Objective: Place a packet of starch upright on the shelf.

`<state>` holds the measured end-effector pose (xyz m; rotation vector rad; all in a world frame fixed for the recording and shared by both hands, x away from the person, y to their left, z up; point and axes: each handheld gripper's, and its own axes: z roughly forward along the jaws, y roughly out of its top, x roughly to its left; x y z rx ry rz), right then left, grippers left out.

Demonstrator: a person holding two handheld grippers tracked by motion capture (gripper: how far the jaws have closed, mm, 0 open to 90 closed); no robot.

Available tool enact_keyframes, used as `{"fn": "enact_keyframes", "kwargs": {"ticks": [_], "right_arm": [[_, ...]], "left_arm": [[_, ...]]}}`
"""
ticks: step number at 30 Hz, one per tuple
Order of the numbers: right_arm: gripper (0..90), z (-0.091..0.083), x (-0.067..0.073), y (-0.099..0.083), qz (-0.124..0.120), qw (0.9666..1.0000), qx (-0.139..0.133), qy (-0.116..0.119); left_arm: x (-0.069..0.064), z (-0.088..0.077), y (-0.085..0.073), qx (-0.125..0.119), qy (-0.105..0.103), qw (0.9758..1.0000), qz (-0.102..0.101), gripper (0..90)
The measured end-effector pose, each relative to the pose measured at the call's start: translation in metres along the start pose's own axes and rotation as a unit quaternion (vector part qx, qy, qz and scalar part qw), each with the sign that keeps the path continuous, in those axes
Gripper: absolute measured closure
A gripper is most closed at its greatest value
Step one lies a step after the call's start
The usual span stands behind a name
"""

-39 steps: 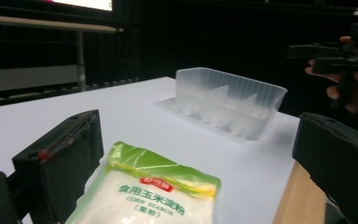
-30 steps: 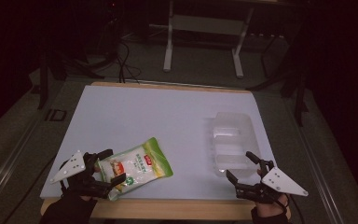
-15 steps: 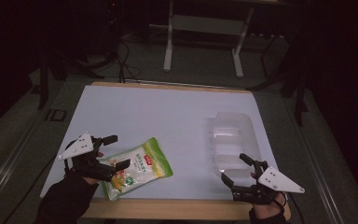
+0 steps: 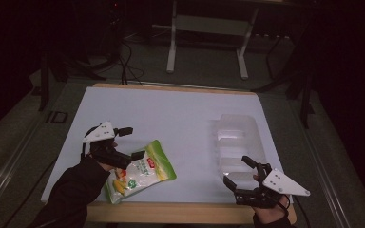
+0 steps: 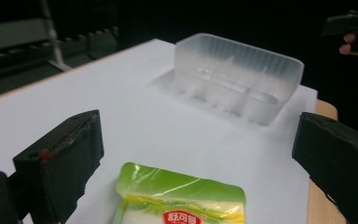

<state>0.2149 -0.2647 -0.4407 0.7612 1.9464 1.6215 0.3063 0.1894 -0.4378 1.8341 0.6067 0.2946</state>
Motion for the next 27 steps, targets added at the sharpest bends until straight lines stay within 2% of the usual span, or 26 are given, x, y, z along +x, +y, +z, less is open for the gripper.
{"fn": "enact_keyframes", "kwargs": {"ticks": [2,6,9,13,14,18,20,22,23,25,26,27], "right_arm": [[10.1,0.001,0.002,0.0,-0.008,0.9999,0.005,-0.004],[10.2,0.002,0.003,0.0,-0.008,0.9999,0.006,-0.006],[10.2,0.001,0.002,-0.001,-0.008,0.9999,0.004,-0.007],[10.2,0.002,0.002,-0.001,-0.01,0.9999,0.009,-0.003],[10.3,0.003,0.003,-0.002,-0.01,0.9999,0.011,-0.001],[13.0,0.003,0.004,-0.002,-0.013,0.9998,0.015,0.003],[13.0,0.004,0.004,-0.003,-0.01,0.9998,0.018,0.004],[13.1,0.005,0.004,-0.003,-0.01,0.9998,0.018,0.005],[13.1,0.005,0.004,-0.003,-0.01,0.9998,0.019,0.005],[13.1,0.005,0.004,-0.003,-0.011,0.9997,0.019,0.005],[13.1,0.005,0.004,-0.003,-0.011,0.9997,0.019,0.005],[13.1,0.005,0.003,-0.003,-0.011,0.9997,0.02,0.006]], "left_arm": [[0.003,0.007,0.001,0.013,-0.006,0.9999,0.004,2.6],[0.014,0.021,-0.002,0.033,-0.006,0.9994,0.01,3.7],[0.022,0.029,-0.007,0.052,-0.006,0.9986,0.007,5.1],[0.03,0.041,-0.013,0.087,-0.009,0.9962,0.003,6.4],[0.032,0.044,-0.015,0.095,-0.004,0.9955,0.005,10.5],[0.041,0.053,-0.022,0.114,-0.007,0.9933,-0.013,10.8],[0.043,0.056,-0.024,0.122,-0.003,0.9924,-0.014,10.9],[0.046,0.06,-0.028,0.141,-0.001,0.9898,-0.02,13.0],[0.046,0.06,-0.028,0.141,-0.001,0.9898,-0.02,13.2],[0.048,0.062,-0.031,0.156,-0.001,0.9874,-0.025,13.2],[0.048,0.062,-0.031,0.156,-0.001,0.9874,-0.025,13.2],[0.052,0.066,-0.035,0.178,-0.003,0.9835,-0.035,13.2]]}}
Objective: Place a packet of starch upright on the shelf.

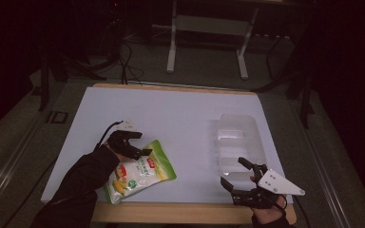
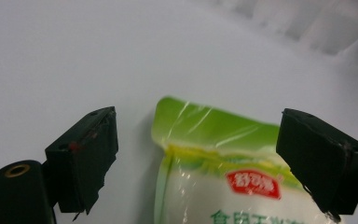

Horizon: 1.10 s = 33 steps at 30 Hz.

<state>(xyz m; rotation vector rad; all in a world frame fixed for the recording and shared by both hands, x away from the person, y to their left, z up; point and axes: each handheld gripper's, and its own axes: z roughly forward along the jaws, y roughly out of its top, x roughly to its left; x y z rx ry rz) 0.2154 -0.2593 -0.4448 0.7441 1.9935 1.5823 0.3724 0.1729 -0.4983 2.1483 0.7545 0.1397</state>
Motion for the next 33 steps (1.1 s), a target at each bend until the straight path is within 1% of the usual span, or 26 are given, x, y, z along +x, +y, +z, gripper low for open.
{"fn": "enact_keyframes", "kwargs": {"ticks": [1,2,4,5,6,7,8,9,11,12,13,14,15,16,17,18,20,21,23,25,26,27,28,29,30,33], "right_arm": [[13.1,0.0,0.0,0.0,0.0,1.0,0.0,0.0],[13.2,0.0,0.0,-0.001,0.002,1.0,0.001,-0.001],[13.3,0.0,0.0,-0.001,0.003,1.0,0.002,-0.001],[13.3,0.001,-0.001,-0.002,0.003,1.0,0.003,-0.002],[13.3,0.001,-0.001,-0.002,0.004,1.0,0.004,-0.002],[13.4,0.001,-0.001,-0.002,0.005,1.0,0.005,-0.002],[13.4,0.001,-0.001,-0.002,0.006,1.0,0.006,-0.002],[13.4,0.002,-0.001,-0.002,0.006,1.0,0.006,-0.002],[13.4,0.002,-0.001,-0.003,0.006,1.0,0.006,-0.002],[13.4,0.002,-0.001,-0.003,0.007,1.0,0.007,-0.002],[13.4,0.002,-0.001,-0.003,0.007,1.0,0.007,-0.002],[13.5,0.002,-0.001,-0.003,0.006,1.0,0.007,-0.002],[13.5,0.002,-0.001,-0.003,0.006,1.0,0.007,-0.002],[13.5,0.002,-0.002,-0.003,0.006,1.0,0.007,-0.002],[13.6,0.002,-0.002,-0.003,0.006,0.9999,0.008,-0.002],[13.5,0.002,-0.002,-0.003,0.006,0.9999,0.009,-0.002],[13.7,0.003,-0.001,-0.003,0.007,0.9999,0.009,-0.001],[13.7,0.003,-0.001,-0.003,0.007,0.9999,0.009,-0.001],[13.8,0.003,-0.001,-0.003,0.006,0.9999,0.011,-0.002],[13.8,0.003,-0.001,-0.003,0.005,0.9999,0.012,-0.003],[13.8,0.003,-0.001,-0.003,0.005,0.9999,0.012,-0.003],[13.8,0.003,-0.001,-0.003,0.003,0.9999,0.012,-0.003],[13.8,0.003,-0.001,-0.003,0.003,0.9999,0.012,-0.003],[13.9,0.004,-0.001,-0.003,0.003,0.9999,0.012,-0.003],[13.9,0.004,-0.001,-0.004,0.003,0.9999,0.013,-0.003],[14.0,0.004,-0.001,-0.004,0.004,0.9999,0.014,-0.003]], "left_arm": [[0.0,0.0,0.0,0.0,0.0,1.0,0.0,13.2],[0.002,0.003,-0.002,0.015,-0.001,0.9999,-0.002,13.2],[0.002,0.005,-0.003,0.023,0.0,0.9997,-0.003,13.2],[0.003,0.009,-0.004,0.043,-0.004,0.9991,-0.002,13.2],[0.003,0.011,-0.005,0.052,-0.003,0.9986,0.0,13.2],[0.003,0.011,-0.005,0.052,-0.003,0.9986,0.0,13.5],[0.004,0.015,-0.007,0.068,-0.01,0.9976,0.002,14.6],[0.004,0.015,-0.007,0.068,-0.01,0.9976,0.002,14.6],[0.004,0.02,-0.009,0.087,-0.014,0.9961,0.001,15.2],[0.004,0.021,-0.009,0.089,-0.018,0.9959,-0.001,16.2],[0.004,0.021,-0.009,0.089,-0.018,0.9959,-0.001,18.8],[0.004,0.022,-0.01,0.094,-0.026,0.9952,-0.004,20.9],[0.004,0.022,-0.01,0.094,-0.026,0.9952,-0.004,23.1],[0.003,0.022,-0.01,0.1,-0.035,0.9943,-0.003,25.5],[0.003,0.022,-0.01,0.1,-0.035,0.9943,-0.003,26.6],[0.002,0.023,-0.01,0.108,-0.051,0.9927,-0.009,30.1],[-0.001,0.024,-0.009,0.119,-0.059,0.9911,-0.011,33.6],[-0.001,0.024,-0.009,0.119,-0.059,0.9911,-0.011,38.1],[-0.005,0.024,-0.006,0.136,-0.054,0.9892,-0.009,42.2],[-0.011,0.024,-0.003,0.154,-0.039,0.9872,0.012,52.4],[-0.011,0.024,-0.003,0.154,-0.039,0.9872,0.012,58.4],[-0.017,0.024,-0.001,0.165,-0.018,0.9856,0.033,64.8],[-0.017,0.024,-0.001,0.165,-0.018,0.9856,0.033,70.2],[-0.02,0.024,-0.001,0.17,-0.011,0.9843,0.047,70.2],[-0.024,0.023,-0.001,0.17,-0.003,0.9837,0.059,74.4],[-0.026,0.021,-0.001,0.166,0.004,0.9839,0.066,80.9]]}}
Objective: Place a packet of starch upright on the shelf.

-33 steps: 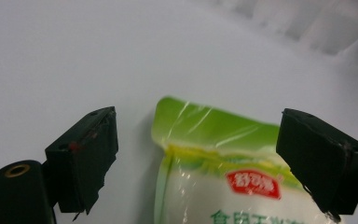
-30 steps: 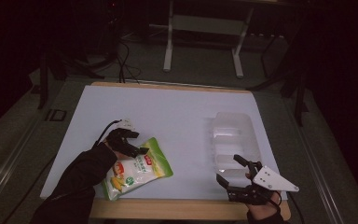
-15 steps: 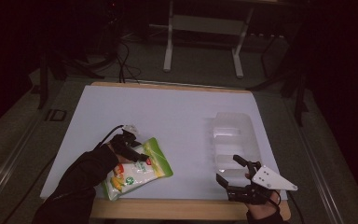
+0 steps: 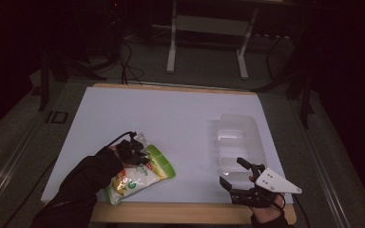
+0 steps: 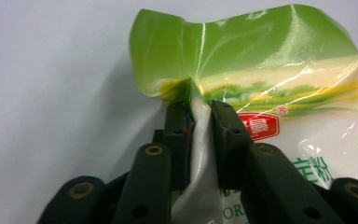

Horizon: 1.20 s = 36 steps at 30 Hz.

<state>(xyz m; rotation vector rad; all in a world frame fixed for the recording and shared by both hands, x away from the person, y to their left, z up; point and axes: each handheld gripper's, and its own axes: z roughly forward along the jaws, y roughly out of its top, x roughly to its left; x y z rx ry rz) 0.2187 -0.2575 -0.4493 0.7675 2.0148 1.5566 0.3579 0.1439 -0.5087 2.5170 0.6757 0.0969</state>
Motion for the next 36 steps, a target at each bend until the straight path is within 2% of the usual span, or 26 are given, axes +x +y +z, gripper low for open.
{"fn": "enact_keyframes", "kwargs": {"ticks": [2,6,8,9,12,14,21,24,27,29,30,32,33,34,36], "right_arm": [[14.0,0.0,0.0,0.0,0.001,1.0,-0.001,0.0],[14.0,-0.001,-0.001,0.0,0.002,1.0,-0.002,-0.001],[14.1,-0.001,-0.001,0.0,0.004,1.0,-0.002,-0.002],[14.1,-0.001,-0.001,0.001,0.004,1.0,-0.003,-0.002],[14.1,-0.002,-0.002,0.001,0.004,1.0,-0.004,-0.004],[14.2,-0.002,-0.002,0.001,0.006,1.0,-0.005,-0.003],[14.4,-0.002,-0.002,0.001,0.005,1.0,-0.007,-0.005],[14.4,-0.003,-0.002,0.002,0.007,0.9999,-0.008,-0.006],[14.4,-0.003,-0.003,0.002,0.008,0.9999,-0.009,-0.007],[14.4,-0.003,-0.003,0.002,0.008,0.9999,-0.009,-0.007],[14.4,-0.003,-0.003,0.002,0.008,0.9999,-0.009,-0.007],[14.4,-0.003,-0.002,0.002,0.007,0.9999,-0.009,-0.008],[14.4,-0.003,-0.003,0.002,0.007,0.9999,-0.01,-0.008],[14.4,-0.003,-0.003,0.002,0.009,0.9999,-0.01,-0.008],[14.4,-0.003,-0.003,0.002,0.01,0.9999,-0.01,-0.008]], "left_arm": [[0.0,-0.001,0.0,-0.004,0.0,1.0,-0.004,82.1],[0.001,-0.014,-0.005,-0.041,-0.004,0.999,-0.018,83.7],[0.002,-0.022,-0.007,-0.059,-0.008,0.9978,-0.03,84.7],[0.001,-0.026,-0.008,-0.069,-0.001,0.9972,-0.031,84.8],[-0.001,-0.041,-0.009,-0.098,0.012,0.9942,-0.043,84.9],[-0.003,-0.05,-0.009,-0.116,0.01,0.9922,-0.045,84.9],[-0.017,-0.081,-0.006,-0.157,0.026,0.9866,-0.036,85.1],[-0.023,-0.095,-0.004,-0.176,0.034,0.9832,-0.036,86.0],[-0.028,-0.105,-0.001,-0.195,0.047,0.9792,-0.034,86.1],[-0.031,-0.111,0.002,-0.212,0.048,0.9753,-0.038,86.1],[-0.033,-0.113,0.003,-0.224,0.05,0.9726,-0.038,86.2],[-0.036,-0.117,0.008,-0.241,0.048,0.9687,-0.036,86.1],[-0.038,-0.119,0.011,-0.252,0.048,0.9657,-0.038,86.1],[-0.04,-0.12,0.014,-0.259,0.042,0.9643,-0.037,86.1],[-0.043,-0.121,0.02,-0.277,0.039,0.9593,-0.037,86.1]]}}
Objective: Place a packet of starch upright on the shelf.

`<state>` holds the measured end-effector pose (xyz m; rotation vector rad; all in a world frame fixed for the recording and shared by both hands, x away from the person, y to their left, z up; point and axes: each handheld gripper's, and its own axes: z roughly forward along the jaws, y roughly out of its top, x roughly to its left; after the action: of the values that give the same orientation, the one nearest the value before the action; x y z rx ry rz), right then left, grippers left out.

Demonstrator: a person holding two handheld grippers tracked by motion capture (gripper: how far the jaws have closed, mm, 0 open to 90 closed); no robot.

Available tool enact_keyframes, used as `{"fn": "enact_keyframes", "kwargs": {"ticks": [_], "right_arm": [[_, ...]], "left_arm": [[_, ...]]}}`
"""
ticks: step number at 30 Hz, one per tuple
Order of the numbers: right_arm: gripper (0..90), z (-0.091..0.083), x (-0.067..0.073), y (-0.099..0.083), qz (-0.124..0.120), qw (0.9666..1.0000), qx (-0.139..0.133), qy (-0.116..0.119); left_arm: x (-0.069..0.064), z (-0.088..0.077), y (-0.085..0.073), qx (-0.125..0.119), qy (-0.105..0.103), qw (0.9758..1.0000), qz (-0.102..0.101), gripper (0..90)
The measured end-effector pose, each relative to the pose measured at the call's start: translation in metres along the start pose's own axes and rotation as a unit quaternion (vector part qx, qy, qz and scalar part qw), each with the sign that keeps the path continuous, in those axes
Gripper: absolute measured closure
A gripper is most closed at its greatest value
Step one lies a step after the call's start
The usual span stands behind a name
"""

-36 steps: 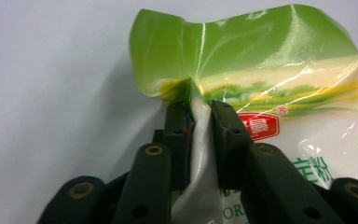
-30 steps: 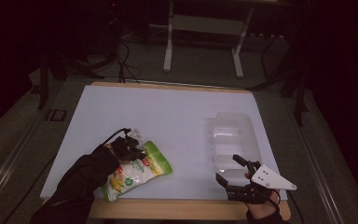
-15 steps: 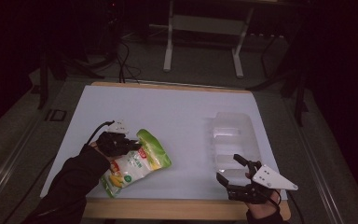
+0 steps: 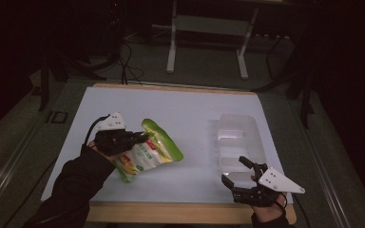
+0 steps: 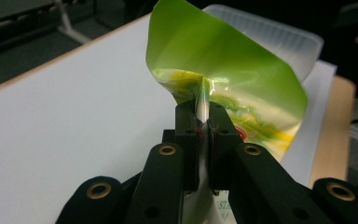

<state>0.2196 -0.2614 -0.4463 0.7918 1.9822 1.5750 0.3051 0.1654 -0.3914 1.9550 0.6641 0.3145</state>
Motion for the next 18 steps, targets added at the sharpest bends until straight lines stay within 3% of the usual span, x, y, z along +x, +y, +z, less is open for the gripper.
{"fn": "enact_keyframes", "kwargs": {"ticks": [11,15,18], "right_arm": [[15.5,-0.002,-0.003,0.006,0.011,0.9999,-0.011,0.001],[18.1,-0.001,-0.001,0.011,0.02,0.9996,-0.017,0.013],[18.9,0.0,0.002,0.016,0.018,0.9995,-0.018,0.021]], "left_arm": [[-0.011,0.016,0.022,-0.071,-0.008,0.9973,-0.012,86.1],[-0.015,0.022,0.027,-0.097,-0.011,0.9951,-0.017,86.1],[-0.015,0.026,0.028,-0.119,-0.027,0.9918,-0.037,86.1]]}}
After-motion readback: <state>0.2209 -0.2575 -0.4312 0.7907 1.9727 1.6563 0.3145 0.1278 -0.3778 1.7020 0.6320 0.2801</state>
